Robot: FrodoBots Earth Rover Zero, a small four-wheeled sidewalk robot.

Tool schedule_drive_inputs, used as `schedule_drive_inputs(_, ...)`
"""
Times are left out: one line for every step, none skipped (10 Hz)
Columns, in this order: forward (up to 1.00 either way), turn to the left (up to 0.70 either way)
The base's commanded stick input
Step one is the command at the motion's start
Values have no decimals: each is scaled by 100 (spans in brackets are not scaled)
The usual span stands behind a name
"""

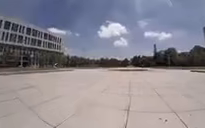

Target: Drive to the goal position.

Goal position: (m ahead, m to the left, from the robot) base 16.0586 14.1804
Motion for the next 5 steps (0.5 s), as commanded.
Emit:
schedule_drive_inputs(50, 0)
schedule_drive_inputs(50, 15)
schedule_drive_inputs(50, 46)
schedule_drive_inputs(50, 22)
schedule_drive_inputs(50, 0)
